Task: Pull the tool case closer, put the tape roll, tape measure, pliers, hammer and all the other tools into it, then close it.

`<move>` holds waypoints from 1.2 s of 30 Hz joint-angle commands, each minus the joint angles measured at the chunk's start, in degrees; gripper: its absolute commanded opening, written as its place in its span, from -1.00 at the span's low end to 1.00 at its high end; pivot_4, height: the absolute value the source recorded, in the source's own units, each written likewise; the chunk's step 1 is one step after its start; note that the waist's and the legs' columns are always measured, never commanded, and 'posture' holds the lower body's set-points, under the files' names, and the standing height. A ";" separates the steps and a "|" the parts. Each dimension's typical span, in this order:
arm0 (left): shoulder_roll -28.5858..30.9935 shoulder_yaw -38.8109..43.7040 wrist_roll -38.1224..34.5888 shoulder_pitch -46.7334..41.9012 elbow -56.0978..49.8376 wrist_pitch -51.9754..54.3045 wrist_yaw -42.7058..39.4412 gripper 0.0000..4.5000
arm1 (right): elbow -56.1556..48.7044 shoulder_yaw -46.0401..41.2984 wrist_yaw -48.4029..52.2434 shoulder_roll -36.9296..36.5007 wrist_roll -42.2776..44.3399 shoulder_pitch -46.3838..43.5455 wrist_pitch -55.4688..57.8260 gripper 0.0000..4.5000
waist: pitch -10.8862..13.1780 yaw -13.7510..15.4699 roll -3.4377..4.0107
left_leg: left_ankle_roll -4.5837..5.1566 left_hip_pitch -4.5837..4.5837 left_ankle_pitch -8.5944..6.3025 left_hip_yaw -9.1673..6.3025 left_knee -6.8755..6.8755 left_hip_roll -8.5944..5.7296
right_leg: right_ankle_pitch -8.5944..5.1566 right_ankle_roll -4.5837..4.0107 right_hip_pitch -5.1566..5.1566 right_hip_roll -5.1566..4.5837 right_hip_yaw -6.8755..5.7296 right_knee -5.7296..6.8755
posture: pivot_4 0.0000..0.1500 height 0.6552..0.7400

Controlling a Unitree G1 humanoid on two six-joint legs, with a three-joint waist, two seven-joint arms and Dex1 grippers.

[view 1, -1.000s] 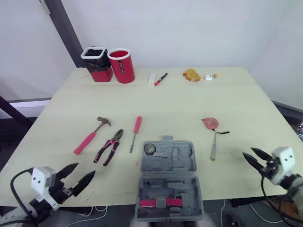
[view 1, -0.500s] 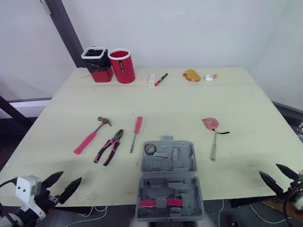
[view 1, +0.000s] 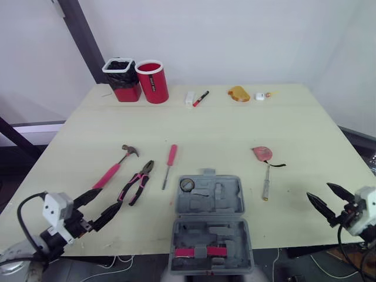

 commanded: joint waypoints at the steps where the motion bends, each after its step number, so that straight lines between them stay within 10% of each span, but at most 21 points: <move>1: 1.57 -3.11 -1.16 -3.51 -6.31 2.02 -0.71 1.00 | -1.72 3.72 -3.83 -2.58 -2.64 -6.47 4.75 0.95 | 0.00 -0.09 0.00 | 0.00 -0.01 0.00 0.02 0.01 0.00 | 0.06 0.10 0.00 0.07 -0.01 0.03 | 1.00 1.00; 21: 5.24 -12.17 -4.76 -15.30 -17.99 12.15 -3.93 1.00 | 37.69 24.62 -6.23 -3.34 -23.33 -40.57 -0.48 0.95 | 0.05 -0.32 0.06 | 0.00 -0.12 0.01 0.03 -0.01 0.00 | 0.12 0.18 -0.02 0.23 -0.02 0.01 | 1.00 1.00; 36: 7.11 -11.56 -11.17 -13.37 -24.04 18.26 -6.02 1.00 | 51.57 23.23 -5.77 3.82 -22.11 -49.03 2.12 0.95 | 0.05 -0.57 0.06 | 0.00 -0.09 0.01 0.03 0.01 0.02 | 0.14 0.18 0.00 0.23 -0.01 0.06 | 1.00 1.00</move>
